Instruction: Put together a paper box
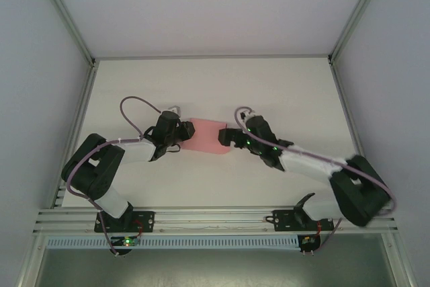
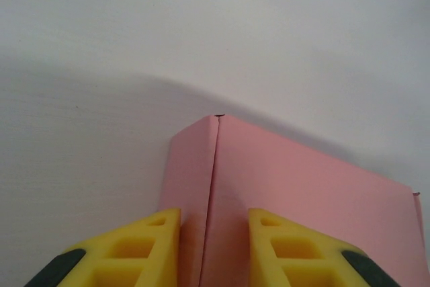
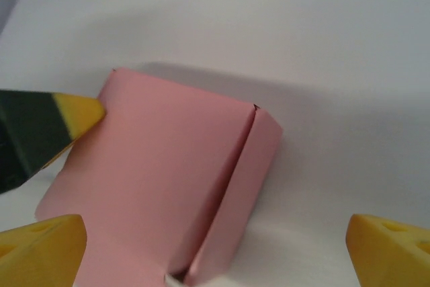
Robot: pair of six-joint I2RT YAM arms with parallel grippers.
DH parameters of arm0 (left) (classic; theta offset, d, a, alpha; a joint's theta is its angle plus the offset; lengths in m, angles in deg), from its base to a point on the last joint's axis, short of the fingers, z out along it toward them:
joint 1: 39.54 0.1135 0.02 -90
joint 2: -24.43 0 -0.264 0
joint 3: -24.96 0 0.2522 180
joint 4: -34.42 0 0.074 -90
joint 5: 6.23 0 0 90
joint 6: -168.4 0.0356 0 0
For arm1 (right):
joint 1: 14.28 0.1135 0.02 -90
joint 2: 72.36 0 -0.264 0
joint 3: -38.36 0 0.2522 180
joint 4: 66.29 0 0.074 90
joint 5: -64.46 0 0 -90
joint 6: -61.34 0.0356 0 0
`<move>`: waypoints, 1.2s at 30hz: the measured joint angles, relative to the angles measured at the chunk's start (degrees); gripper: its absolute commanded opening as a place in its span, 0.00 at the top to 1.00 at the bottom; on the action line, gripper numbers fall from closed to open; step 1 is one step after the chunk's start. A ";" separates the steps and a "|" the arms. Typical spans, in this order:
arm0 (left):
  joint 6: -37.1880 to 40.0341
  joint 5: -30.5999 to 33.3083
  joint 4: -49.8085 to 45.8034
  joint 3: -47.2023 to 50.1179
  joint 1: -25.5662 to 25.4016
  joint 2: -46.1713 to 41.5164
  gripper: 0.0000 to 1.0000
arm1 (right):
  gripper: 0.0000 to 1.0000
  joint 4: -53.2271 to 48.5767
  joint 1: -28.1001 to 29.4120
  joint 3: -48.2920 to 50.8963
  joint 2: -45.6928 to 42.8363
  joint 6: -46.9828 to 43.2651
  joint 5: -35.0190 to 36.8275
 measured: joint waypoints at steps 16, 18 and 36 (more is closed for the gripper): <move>-0.76 -1.42 6.82 2.91 1.46 0.98 0.82 | 0.66 4.33 -0.94 -4.96 14.21 4.11 -8.39; -0.83 -1.95 7.98 3.45 1.81 1.05 0.82 | 0.66 5.73 -1.27 -4.37 14.25 4.72 -8.94; -4.70 -16.63 26.60 10.82 9.66 5.33 0.93 | 0.08 4.31 -5.11 0.24 6.12 7.52 -14.19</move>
